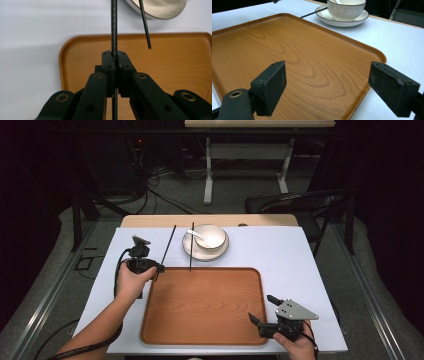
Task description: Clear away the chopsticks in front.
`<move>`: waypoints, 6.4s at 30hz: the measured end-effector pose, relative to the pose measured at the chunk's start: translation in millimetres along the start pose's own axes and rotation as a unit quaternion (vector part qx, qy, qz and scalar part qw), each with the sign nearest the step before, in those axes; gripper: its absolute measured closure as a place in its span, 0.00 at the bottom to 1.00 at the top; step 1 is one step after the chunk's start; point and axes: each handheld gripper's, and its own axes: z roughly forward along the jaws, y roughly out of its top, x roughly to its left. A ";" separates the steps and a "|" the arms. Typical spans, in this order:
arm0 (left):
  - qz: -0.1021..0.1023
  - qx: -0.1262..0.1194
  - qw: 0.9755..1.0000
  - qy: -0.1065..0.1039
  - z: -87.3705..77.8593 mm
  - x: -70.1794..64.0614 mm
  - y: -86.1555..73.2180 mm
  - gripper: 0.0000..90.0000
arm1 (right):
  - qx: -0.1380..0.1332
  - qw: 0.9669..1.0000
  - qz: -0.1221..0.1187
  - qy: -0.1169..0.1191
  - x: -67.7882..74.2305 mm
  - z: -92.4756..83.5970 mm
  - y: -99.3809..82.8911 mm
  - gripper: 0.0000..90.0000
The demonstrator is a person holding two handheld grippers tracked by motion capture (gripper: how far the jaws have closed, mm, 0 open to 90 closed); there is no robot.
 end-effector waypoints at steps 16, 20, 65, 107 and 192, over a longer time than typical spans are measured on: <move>0.036 -0.003 0.999 -0.017 -30.4 2.0 -82.0 0.96 | 0.003 1.000 -0.001 -0.003 0.2 -0.3 -0.3 0.16; 0.038 -0.003 0.999 -0.010 -31.9 -0.6 -99.6 0.96 | 0.002 1.000 0.000 -0.003 0.2 -0.6 -0.4 0.16; 0.046 0.039 0.997 0.039 -4.6 -11.4 -134.9 0.94 | 0.001 1.000 -0.003 0.002 0.9 -1.5 -0.1 0.16; 0.057 -0.042 0.997 0.006 -19.3 -14.9 -25.8 0.55 | 0.003 1.000 -0.001 0.002 0.6 -1.2 -0.6 0.16; -0.028 0.036 0.999 0.027 99.6 -50.9 55.9 0.96 | -0.001 1.000 0.003 0.010 -1.0 -1.8 -0.7 0.16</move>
